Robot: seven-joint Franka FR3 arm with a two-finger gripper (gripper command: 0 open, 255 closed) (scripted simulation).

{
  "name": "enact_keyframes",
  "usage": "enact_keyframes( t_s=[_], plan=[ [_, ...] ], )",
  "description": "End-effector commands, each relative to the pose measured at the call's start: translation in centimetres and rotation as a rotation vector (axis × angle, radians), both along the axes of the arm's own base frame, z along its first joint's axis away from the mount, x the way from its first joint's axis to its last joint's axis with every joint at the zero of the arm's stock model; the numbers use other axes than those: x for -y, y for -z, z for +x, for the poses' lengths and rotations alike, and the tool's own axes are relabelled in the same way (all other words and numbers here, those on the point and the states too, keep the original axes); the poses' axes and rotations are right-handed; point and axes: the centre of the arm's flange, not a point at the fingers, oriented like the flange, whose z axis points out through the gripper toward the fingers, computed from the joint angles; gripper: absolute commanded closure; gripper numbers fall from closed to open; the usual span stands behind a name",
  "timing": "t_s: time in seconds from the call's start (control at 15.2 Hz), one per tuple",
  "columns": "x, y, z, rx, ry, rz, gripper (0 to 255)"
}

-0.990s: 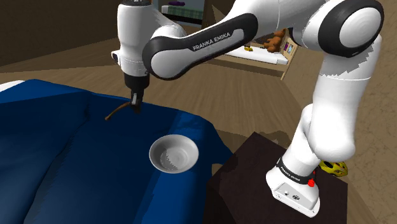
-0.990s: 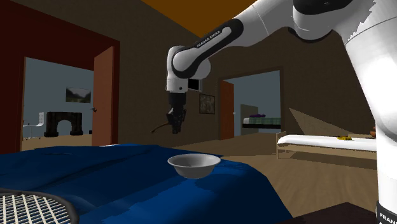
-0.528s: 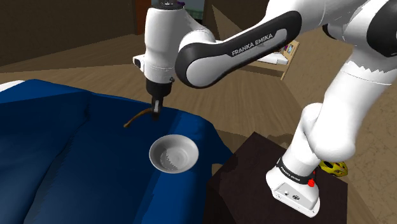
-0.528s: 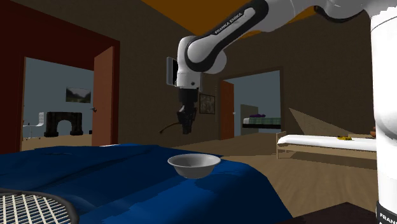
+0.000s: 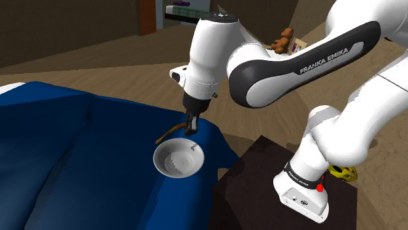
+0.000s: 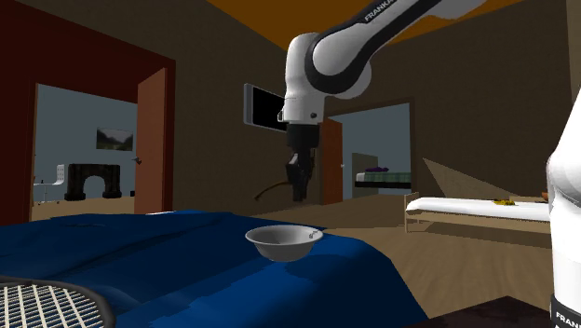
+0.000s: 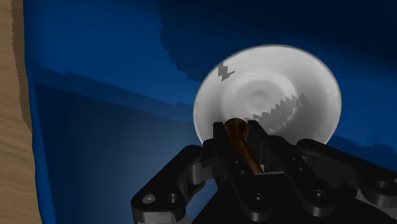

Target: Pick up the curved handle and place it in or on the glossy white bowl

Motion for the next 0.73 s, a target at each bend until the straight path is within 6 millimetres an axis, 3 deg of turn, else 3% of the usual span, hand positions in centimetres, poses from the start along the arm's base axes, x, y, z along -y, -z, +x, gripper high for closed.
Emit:
enact_keyframes(
  t_s=[0.0, 0.66],
  plan=[
    [0.5, 0.6, -1.2, 0.000, 0.001, 0.000, 255],
    [0.5, 5.9, -1.2, 0.000, 0.001, 0.000, 255]
  ],
)
